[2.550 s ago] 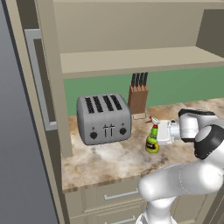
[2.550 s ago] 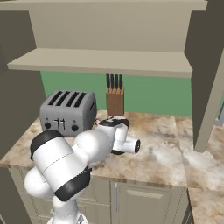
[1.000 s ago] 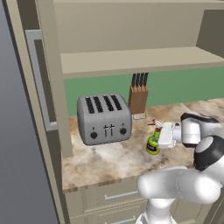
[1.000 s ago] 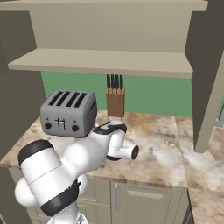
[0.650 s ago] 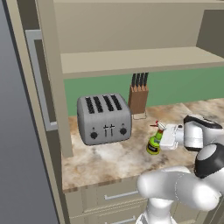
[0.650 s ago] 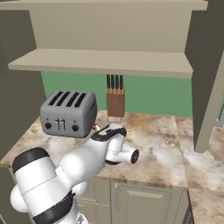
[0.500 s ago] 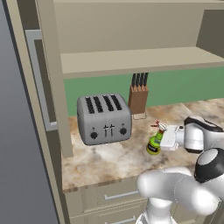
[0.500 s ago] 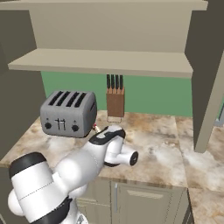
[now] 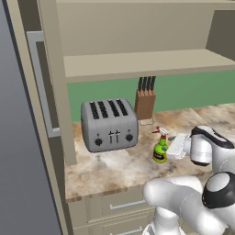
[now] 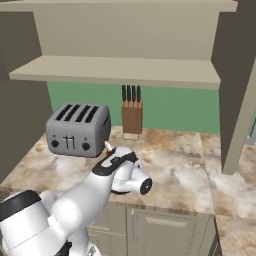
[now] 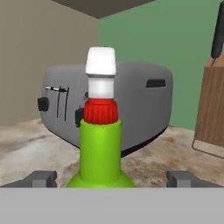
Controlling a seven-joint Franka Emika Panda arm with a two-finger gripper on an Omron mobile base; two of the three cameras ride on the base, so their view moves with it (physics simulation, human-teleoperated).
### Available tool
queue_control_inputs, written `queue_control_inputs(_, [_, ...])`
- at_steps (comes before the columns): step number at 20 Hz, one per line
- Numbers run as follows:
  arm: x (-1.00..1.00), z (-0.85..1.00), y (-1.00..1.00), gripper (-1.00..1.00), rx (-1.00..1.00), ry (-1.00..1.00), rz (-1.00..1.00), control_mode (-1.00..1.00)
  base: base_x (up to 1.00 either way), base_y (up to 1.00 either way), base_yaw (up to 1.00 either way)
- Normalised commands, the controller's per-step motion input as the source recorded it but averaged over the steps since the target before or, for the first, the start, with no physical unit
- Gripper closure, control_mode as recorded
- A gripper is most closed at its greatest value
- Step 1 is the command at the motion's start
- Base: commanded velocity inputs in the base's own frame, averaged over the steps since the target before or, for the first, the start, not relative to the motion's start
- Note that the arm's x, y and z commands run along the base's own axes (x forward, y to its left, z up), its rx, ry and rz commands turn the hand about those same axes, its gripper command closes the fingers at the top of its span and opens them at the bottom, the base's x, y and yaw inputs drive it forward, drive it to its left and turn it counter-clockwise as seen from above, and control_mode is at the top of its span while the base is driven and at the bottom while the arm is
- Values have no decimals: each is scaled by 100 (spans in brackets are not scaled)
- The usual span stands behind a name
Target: Move the cutting board and knife to the sink. Then move spray from the cabinet to the counter.
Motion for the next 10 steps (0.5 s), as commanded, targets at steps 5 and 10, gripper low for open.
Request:
queue_control_inputs(5, [-15, 6, -5, -100, 0, 6, -18, -100, 0, 0, 0])
queue_control_inputs(10, [-26, 19, -12, -100, 0, 13, -18, -100, 0, 0, 0])
